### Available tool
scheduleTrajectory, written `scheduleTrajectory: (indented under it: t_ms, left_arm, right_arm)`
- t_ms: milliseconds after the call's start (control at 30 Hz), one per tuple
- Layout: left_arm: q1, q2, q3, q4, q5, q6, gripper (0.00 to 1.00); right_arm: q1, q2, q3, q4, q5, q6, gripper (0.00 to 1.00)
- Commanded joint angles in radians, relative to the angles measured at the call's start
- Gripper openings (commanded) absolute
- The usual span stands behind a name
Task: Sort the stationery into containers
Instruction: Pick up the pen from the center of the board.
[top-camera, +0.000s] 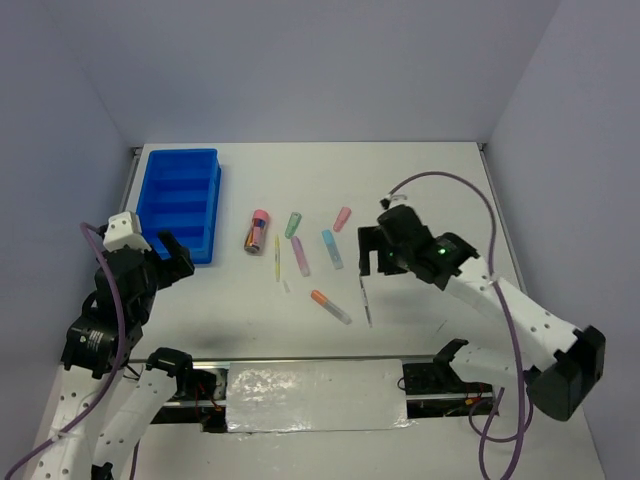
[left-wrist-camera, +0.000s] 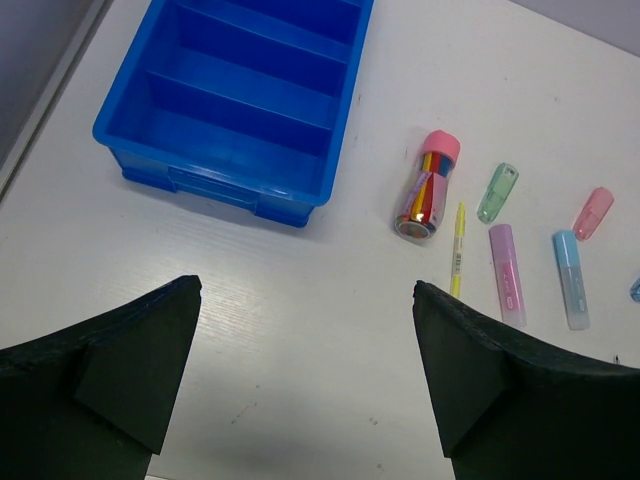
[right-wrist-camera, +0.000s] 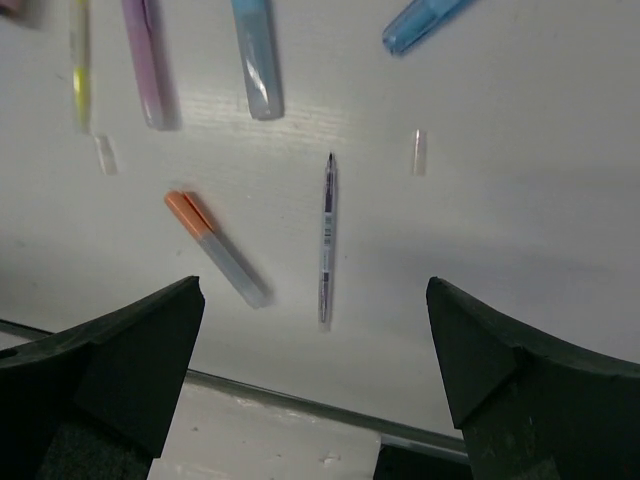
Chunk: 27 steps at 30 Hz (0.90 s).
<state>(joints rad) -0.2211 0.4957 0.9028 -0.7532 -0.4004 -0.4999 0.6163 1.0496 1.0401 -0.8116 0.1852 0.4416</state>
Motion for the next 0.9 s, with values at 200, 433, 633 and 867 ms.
scheduleTrajectory:
  t_ms: [200, 433, 633, 867]
  left_arm:
    - [-0.014, 0.004, -0.010, 0.058, 0.038, 0.020, 0.99]
    - [-0.018, 0.007, -0.012, 0.058, 0.038, 0.020, 0.99]
    - [-0.030, 0.012, -0.012, 0.057, 0.035, 0.018, 0.99]
    - [-0.034, 0.015, -0.010, 0.054, 0.026, 0.015, 0.99]
  right_arm:
    - [0.141, 0.213, -0.123, 0.149, 0.117, 0.094, 0.82]
    - [0.152, 0.338, -0.155, 0.215, 0.073, 0.094, 0.67]
    - [0.158, 0.398, -0.192, 0.253, 0.054, 0.108, 0.64]
    - [0.160, 0.476, -0.224, 0.302, 0.028, 0.105, 0.47]
